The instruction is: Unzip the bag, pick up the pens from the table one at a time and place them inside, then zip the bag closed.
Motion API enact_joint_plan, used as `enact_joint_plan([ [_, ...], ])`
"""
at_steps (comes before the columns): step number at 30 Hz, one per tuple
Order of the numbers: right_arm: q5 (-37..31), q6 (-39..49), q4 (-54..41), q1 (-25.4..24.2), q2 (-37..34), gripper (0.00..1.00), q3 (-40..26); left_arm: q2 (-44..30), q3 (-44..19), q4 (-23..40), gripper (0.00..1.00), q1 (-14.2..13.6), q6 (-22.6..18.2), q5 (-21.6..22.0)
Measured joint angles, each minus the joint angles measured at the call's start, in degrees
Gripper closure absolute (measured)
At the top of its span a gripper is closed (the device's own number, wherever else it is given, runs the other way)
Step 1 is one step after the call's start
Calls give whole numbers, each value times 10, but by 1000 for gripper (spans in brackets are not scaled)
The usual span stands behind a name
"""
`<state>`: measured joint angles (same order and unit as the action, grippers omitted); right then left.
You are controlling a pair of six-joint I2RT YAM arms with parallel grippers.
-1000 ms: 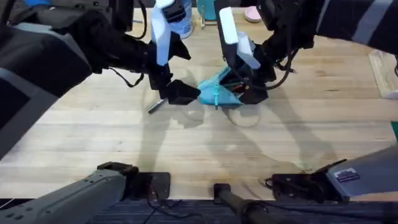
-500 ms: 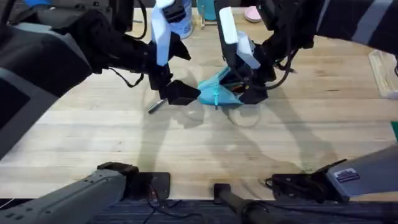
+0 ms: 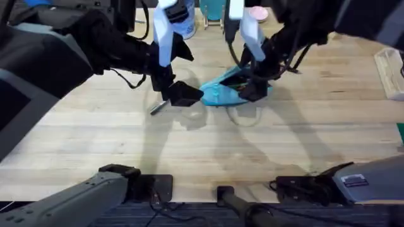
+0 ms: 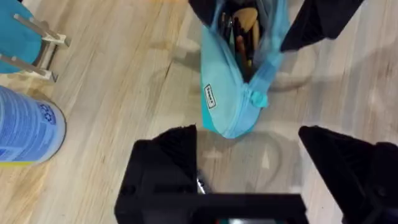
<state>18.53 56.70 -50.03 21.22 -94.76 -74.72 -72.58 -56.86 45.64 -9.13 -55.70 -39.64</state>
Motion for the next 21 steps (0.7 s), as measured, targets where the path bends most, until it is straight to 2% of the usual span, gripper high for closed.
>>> enact_joint_plan([
  [10, 8, -107, -11, -33, 83, 5, -29, 0, 0, 0, 7, 0, 0, 0],
  [21, -20, -312, -13, -113, 88, 5, -41, 0, 0, -4, 7, 0, 0, 0],
])
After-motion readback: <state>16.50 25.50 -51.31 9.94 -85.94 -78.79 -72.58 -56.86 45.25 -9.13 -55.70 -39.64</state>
